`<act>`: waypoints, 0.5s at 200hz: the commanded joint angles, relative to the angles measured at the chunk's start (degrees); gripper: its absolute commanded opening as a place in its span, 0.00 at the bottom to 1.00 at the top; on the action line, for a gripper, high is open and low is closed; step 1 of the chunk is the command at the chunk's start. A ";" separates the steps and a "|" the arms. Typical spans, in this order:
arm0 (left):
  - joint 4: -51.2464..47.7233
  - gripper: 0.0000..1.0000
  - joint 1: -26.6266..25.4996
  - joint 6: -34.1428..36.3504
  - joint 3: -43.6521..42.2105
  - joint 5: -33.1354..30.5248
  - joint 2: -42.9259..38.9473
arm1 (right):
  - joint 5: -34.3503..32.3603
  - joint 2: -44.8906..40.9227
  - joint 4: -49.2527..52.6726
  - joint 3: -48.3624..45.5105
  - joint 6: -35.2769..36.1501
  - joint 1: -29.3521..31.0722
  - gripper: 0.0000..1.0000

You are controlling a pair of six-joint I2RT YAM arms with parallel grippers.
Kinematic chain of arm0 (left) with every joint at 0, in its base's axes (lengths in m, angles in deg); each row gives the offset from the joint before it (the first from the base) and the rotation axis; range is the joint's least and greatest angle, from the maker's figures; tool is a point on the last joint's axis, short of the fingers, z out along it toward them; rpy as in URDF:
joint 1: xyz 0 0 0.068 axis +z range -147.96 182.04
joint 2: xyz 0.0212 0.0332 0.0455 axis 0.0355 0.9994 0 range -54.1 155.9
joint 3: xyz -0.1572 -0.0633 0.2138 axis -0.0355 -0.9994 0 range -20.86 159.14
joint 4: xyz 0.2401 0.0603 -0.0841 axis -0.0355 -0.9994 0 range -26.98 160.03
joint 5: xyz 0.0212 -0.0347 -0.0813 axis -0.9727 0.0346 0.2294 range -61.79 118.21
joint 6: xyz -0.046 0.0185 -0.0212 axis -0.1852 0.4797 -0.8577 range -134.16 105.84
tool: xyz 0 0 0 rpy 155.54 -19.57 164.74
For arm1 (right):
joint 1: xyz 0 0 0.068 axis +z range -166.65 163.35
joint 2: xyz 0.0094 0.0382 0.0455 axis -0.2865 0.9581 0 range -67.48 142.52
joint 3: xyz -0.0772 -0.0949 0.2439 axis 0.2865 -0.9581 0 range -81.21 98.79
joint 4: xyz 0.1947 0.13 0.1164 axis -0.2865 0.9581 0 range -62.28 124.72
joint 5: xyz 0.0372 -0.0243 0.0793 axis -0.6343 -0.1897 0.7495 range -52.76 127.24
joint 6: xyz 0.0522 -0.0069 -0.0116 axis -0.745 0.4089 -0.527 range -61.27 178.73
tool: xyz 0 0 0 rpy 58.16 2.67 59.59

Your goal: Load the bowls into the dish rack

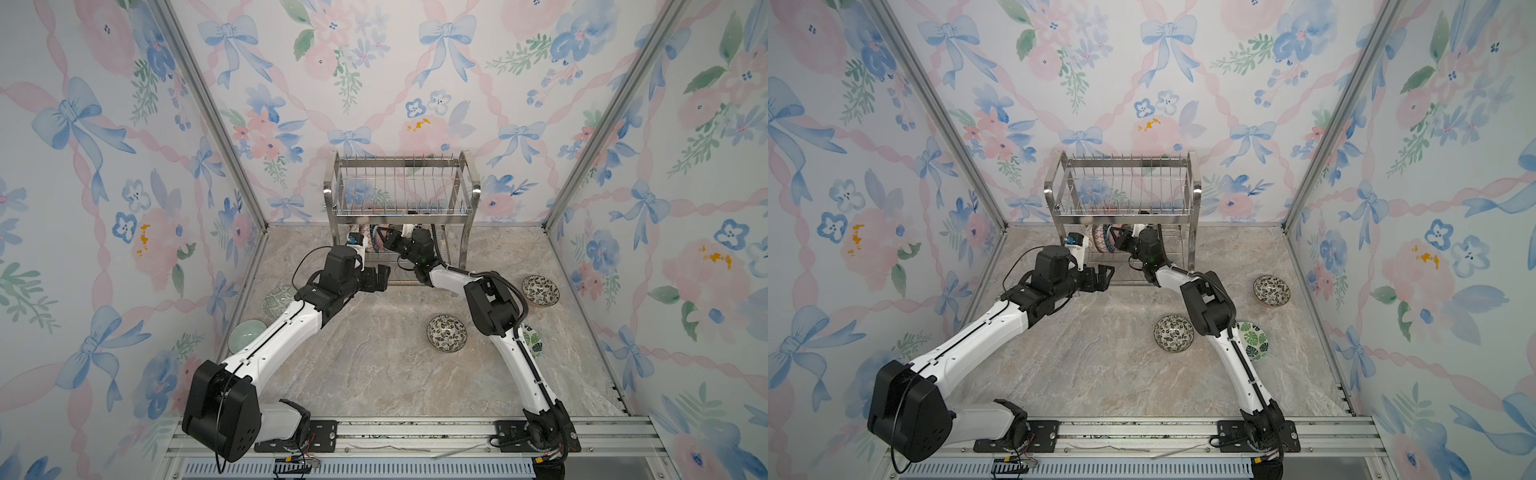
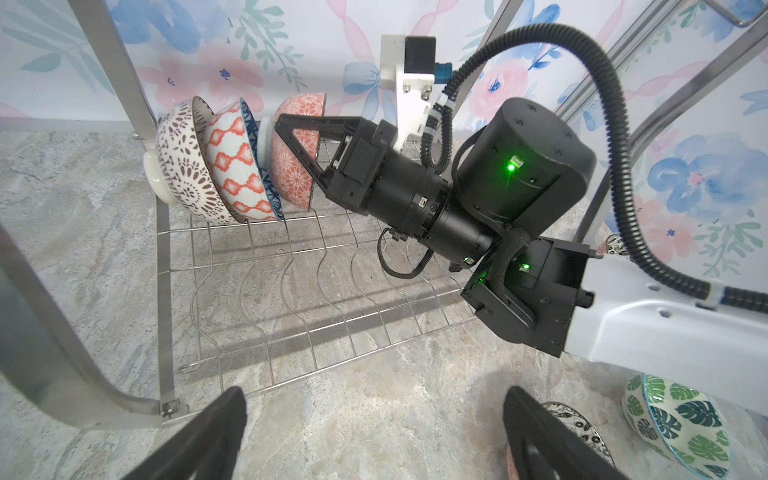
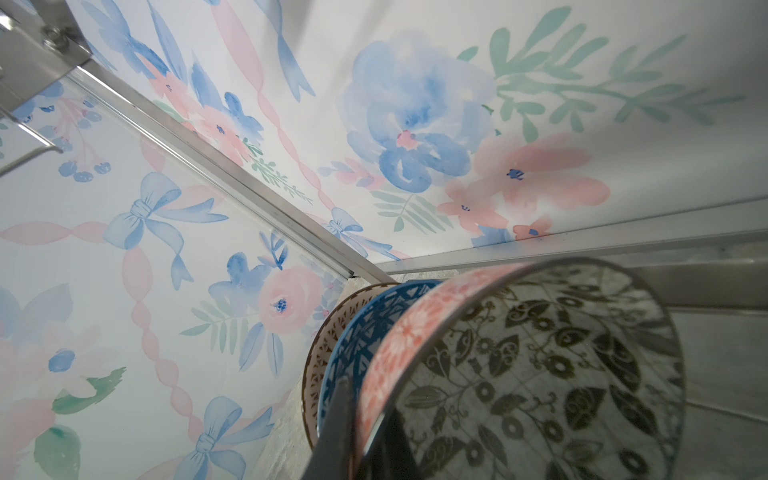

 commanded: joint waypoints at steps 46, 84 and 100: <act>1.33 0.98 0.89 1.37 -0.86 0.60 0.69 | 4.75 4.13 -5.72 6.71 -4.21 -0.55 0.00; 1.35 0.98 1.07 1.37 -0.92 0.66 0.83 | 4.96 5.13 -6.42 7.62 -5.41 -0.59 0.00; 1.32 0.98 1.02 1.37 -0.94 0.57 0.72 | 4.95 5.13 -6.01 7.49 -5.58 -0.64 0.00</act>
